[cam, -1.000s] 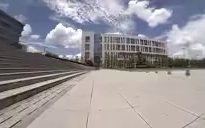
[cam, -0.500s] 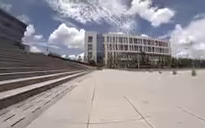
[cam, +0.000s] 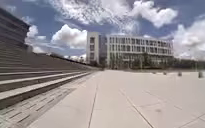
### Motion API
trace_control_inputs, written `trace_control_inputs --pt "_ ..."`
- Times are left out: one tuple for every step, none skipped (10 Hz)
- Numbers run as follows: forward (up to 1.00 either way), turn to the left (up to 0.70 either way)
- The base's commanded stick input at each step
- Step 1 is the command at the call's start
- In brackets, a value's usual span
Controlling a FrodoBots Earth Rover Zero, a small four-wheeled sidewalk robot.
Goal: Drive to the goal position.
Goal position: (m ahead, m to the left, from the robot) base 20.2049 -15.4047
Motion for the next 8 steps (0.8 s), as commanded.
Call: trace_control_inputs --pt "0.70 0.09" --pt "0.70 0.10" --pt "0.70 0.08" --pt "0.70 -0.01" --pt "0.70 -0.15" --pt "0.70 -0.20" --pt "0.70 0.11" --pt "0.70 0.09"
